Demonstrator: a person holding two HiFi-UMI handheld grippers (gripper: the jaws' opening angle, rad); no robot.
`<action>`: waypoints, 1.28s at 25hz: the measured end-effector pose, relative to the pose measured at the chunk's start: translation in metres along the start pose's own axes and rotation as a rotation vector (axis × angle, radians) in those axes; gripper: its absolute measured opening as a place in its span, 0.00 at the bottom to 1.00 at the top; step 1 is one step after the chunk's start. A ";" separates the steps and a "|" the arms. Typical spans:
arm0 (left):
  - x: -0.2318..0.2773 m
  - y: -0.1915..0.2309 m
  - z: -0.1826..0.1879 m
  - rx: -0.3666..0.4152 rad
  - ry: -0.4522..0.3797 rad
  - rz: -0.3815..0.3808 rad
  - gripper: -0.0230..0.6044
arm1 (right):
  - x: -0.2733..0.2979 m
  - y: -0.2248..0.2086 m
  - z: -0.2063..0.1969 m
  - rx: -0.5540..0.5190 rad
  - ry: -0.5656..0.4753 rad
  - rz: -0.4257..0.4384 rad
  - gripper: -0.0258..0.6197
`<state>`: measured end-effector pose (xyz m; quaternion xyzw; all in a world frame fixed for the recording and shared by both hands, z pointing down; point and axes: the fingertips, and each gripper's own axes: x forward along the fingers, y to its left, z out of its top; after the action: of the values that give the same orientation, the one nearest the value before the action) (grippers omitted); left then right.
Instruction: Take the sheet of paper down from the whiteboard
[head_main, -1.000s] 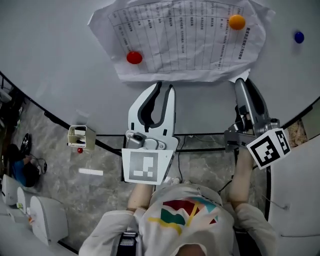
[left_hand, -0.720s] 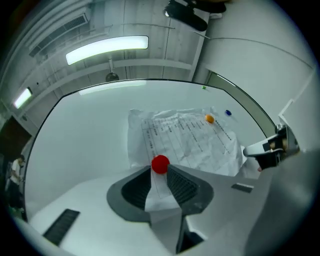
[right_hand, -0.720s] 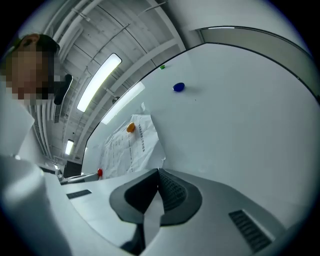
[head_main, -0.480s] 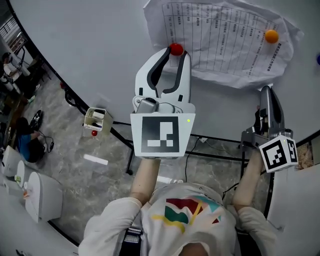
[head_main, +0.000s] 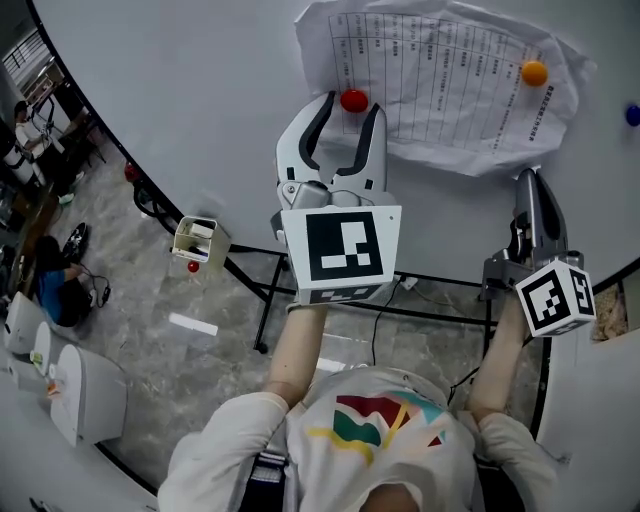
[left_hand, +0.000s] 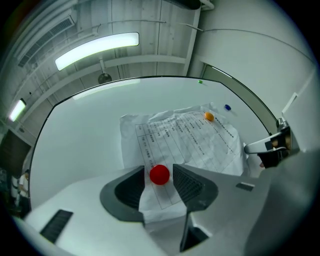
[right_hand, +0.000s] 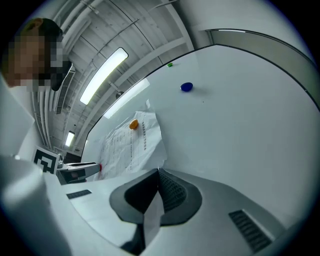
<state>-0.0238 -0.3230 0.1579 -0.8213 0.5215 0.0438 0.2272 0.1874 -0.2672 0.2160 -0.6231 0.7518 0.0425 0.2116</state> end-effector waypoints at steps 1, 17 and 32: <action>0.001 0.001 0.000 0.000 -0.001 0.002 0.36 | 0.000 0.000 0.000 -0.004 -0.002 -0.004 0.06; 0.002 0.014 -0.003 0.014 0.001 0.000 0.30 | -0.006 -0.005 -0.002 -0.025 0.003 -0.032 0.06; -0.010 0.059 -0.019 -0.052 0.029 0.073 0.30 | -0.009 -0.005 0.001 -0.028 0.004 -0.049 0.06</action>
<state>-0.0838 -0.3433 0.1587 -0.8078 0.5532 0.0538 0.1962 0.1938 -0.2602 0.2196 -0.6445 0.7359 0.0464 0.2023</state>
